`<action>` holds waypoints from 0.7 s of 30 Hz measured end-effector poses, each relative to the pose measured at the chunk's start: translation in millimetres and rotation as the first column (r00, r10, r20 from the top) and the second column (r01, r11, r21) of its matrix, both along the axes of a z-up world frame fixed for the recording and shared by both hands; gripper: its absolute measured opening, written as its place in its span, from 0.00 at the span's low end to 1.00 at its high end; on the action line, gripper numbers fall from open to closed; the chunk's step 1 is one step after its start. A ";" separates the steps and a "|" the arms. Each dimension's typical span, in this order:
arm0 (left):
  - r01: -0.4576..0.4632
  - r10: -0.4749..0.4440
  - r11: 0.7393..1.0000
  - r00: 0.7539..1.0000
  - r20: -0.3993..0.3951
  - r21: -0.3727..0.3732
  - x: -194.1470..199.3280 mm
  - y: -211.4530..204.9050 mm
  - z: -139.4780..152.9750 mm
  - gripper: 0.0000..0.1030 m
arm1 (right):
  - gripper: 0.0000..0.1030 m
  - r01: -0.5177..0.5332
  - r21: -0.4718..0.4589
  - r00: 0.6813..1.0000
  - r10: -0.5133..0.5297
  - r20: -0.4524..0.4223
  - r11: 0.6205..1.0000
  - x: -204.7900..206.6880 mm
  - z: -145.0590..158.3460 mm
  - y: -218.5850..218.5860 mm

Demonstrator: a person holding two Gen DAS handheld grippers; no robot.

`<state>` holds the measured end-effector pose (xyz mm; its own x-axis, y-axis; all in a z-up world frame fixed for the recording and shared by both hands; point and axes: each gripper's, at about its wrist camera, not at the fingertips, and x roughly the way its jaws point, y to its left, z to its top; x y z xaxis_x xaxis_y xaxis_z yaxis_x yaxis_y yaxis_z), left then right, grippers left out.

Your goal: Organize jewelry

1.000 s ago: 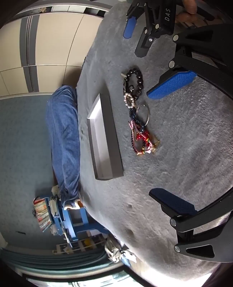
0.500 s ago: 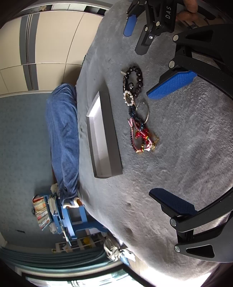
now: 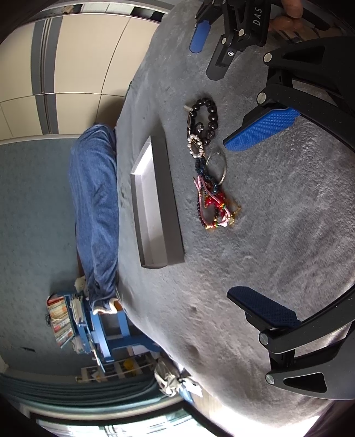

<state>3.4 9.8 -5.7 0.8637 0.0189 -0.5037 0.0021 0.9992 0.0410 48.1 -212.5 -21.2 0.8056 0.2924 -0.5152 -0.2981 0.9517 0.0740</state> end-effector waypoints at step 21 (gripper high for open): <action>-0.001 0.001 1.000 1.000 -0.005 0.003 -0.6 1.2 0.4 0.95 | 0.95 0.001 -0.001 1.000 -0.001 -0.002 1.000 -2.1 2.4 2.6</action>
